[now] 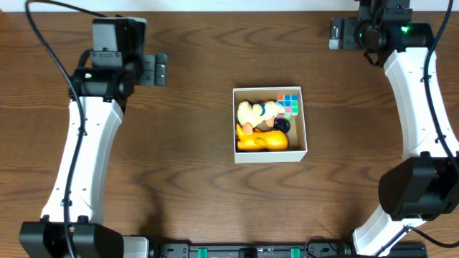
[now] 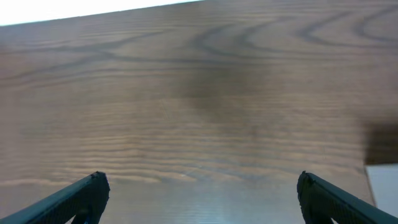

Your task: Pack container

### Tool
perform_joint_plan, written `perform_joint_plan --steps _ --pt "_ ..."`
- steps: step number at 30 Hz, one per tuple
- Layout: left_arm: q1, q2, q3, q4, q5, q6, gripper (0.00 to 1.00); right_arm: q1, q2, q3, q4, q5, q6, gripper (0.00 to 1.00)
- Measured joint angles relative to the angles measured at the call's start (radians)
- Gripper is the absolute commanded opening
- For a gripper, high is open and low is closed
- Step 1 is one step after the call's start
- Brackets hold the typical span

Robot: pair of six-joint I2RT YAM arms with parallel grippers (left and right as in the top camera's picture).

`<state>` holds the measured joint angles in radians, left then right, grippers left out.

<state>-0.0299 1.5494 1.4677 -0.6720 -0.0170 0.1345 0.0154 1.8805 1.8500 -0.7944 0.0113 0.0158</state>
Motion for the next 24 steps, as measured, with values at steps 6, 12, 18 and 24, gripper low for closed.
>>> perform_joint_plan --steps 6,12,18,24 --pt "0.041 -0.003 -0.002 -0.066 -0.016 -0.031 0.98 -0.004 -0.003 0.000 -0.095 0.008 0.020 0.99" --pt "0.040 -0.140 -0.139 -0.029 -0.016 -0.061 0.98 -0.022 -0.087 -0.044 -0.131 0.008 0.032 0.99" --pt "0.014 -0.455 -0.395 0.047 -0.016 -0.076 0.98 -0.026 -0.396 -0.335 -0.004 0.010 0.037 0.99" --pt "-0.006 -0.782 -0.634 0.003 -0.019 -0.079 0.98 -0.024 -0.789 -0.780 0.132 0.039 0.061 0.99"
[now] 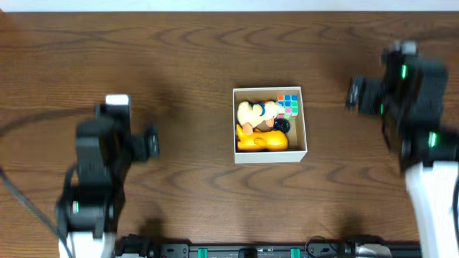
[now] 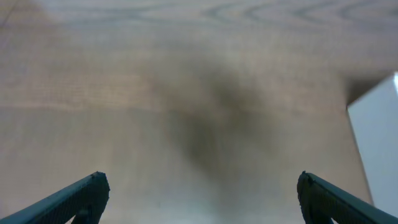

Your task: Pack container

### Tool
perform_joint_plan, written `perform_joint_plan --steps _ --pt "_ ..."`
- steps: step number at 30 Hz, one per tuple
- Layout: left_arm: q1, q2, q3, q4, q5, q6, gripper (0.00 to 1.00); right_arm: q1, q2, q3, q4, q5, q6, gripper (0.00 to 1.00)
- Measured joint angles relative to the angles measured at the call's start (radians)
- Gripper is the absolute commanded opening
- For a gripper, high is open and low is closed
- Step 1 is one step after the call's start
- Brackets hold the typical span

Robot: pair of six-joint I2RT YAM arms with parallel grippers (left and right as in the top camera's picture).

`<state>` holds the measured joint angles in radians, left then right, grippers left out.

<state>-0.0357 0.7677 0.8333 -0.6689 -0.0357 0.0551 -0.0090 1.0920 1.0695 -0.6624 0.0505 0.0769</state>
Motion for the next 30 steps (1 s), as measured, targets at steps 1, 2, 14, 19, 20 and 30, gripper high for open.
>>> perform_joint_plan --steps 1,2,14,19,20,30 --pt "0.000 -0.054 -0.043 -0.013 -0.005 0.000 0.98 0.000 -0.056 -0.068 0.018 0.003 0.008 0.99" --pt "0.000 -0.096 -0.076 -0.019 -0.014 0.000 0.98 0.000 -0.100 -0.120 0.029 0.006 0.015 0.99" --pt "0.000 -0.267 -0.206 -0.037 -0.117 -0.003 0.98 0.000 -0.362 -0.415 0.124 0.023 0.044 0.99" --pt "0.000 -0.267 -0.206 -0.037 -0.126 -0.003 0.98 0.000 -0.359 -0.416 0.072 0.026 0.045 0.99" --pt "0.000 -0.267 -0.206 -0.037 -0.127 -0.003 0.98 0.000 -0.359 -0.416 0.060 0.027 0.045 0.99" --pt "0.000 -0.267 -0.206 -0.037 -0.129 -0.003 0.98 0.000 -0.359 -0.417 -0.008 0.037 0.046 0.99"
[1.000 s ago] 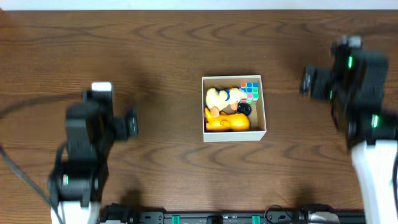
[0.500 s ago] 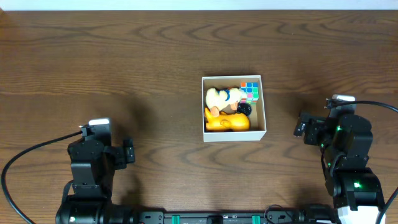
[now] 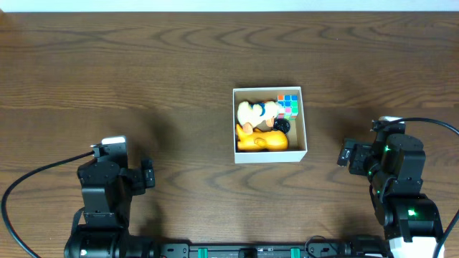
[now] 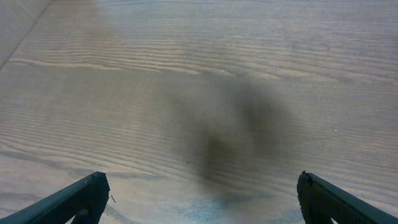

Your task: Pack container

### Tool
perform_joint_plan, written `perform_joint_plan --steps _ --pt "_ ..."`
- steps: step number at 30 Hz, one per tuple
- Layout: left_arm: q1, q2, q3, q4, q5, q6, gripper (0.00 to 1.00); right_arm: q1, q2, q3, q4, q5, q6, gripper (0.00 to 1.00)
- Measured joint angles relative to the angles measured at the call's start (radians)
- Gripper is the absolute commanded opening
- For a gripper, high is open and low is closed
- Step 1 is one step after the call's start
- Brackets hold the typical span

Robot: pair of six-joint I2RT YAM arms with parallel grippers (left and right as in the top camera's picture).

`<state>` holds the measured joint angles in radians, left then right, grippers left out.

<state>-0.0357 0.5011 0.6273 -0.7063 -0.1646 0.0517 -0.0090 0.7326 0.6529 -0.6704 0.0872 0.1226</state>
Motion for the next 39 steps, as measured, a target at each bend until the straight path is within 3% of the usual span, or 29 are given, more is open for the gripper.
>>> perform_joint_plan --steps 7,13,17,22,31,39 --pt "0.000 0.000 0.000 0.000 0.000 0.000 0.98 0.000 -0.079 -0.008 -0.169 -0.018 0.000 0.99" --pt "0.000 0.000 0.000 0.000 0.000 0.000 0.98 0.000 -0.354 -0.014 -0.275 -0.086 0.000 0.99" --pt "0.000 0.000 0.000 0.000 0.000 0.000 0.98 0.000 -0.562 -0.095 -0.257 -0.107 0.000 0.99" --pt "0.000 0.000 0.000 0.000 0.000 0.000 0.98 0.000 -0.707 -0.268 -0.066 -0.118 0.000 0.99" --pt "0.000 0.000 -0.001 0.000 0.000 0.000 0.98 0.013 -0.716 -0.601 0.575 -0.118 -0.074 0.99" --pt "0.000 0.000 -0.001 0.000 0.000 0.000 0.98 0.013 -0.719 -0.644 0.601 -0.116 -0.211 0.99"
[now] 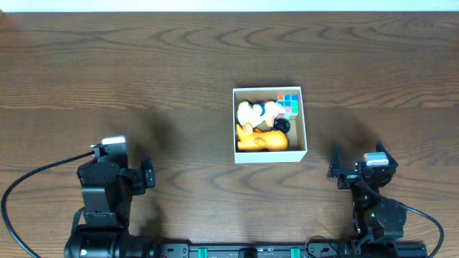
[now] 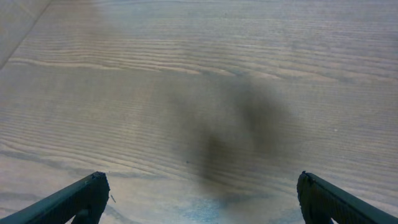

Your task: Pack container

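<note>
The white box stands at the table's middle. Inside lie a yellow toy animal, a cream plush, a colour cube and a small black piece. My left gripper is drawn back at the near left, far from the box. In the left wrist view the left gripper is open, its fingers wide apart over bare wood with nothing between them. My right gripper sits folded at the near right; its jaws cannot be made out.
The brown wooden table shows around the box. Both arm bases sit along the near edge, with a black rail between them. A cable loops at the near left.
The right arm has drawn further back toward the near edge and sits lower in the overhead view. The left arm and the box's contents are unchanged.
At first both arms reached to the far corners, left and right of the box. Then both were halfway back along the sides. By the last earlier moment both were folded near the front edge, the left gripper open throughout. The box's contents never changed.
</note>
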### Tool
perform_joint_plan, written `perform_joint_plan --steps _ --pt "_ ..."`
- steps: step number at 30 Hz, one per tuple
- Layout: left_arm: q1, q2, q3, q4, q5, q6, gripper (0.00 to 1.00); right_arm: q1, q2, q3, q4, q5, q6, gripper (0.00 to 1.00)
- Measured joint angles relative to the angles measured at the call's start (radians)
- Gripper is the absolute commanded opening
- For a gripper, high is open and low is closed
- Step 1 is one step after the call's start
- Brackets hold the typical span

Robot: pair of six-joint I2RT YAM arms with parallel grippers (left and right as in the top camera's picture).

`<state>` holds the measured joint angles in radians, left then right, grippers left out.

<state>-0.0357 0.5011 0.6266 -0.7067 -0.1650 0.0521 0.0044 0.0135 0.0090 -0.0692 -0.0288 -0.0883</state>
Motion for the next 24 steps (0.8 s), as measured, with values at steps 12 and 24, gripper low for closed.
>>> perform_joint_plan --steps 12,24 --pt "0.000 0.000 0.000 0.000 0.000 0.000 0.98 0.000 0.000 0.000 0.000 0.000 -0.048 0.99" --pt "0.000 0.000 0.000 0.000 0.000 0.000 0.98 0.000 0.000 0.000 0.000 0.000 -0.051 0.99"
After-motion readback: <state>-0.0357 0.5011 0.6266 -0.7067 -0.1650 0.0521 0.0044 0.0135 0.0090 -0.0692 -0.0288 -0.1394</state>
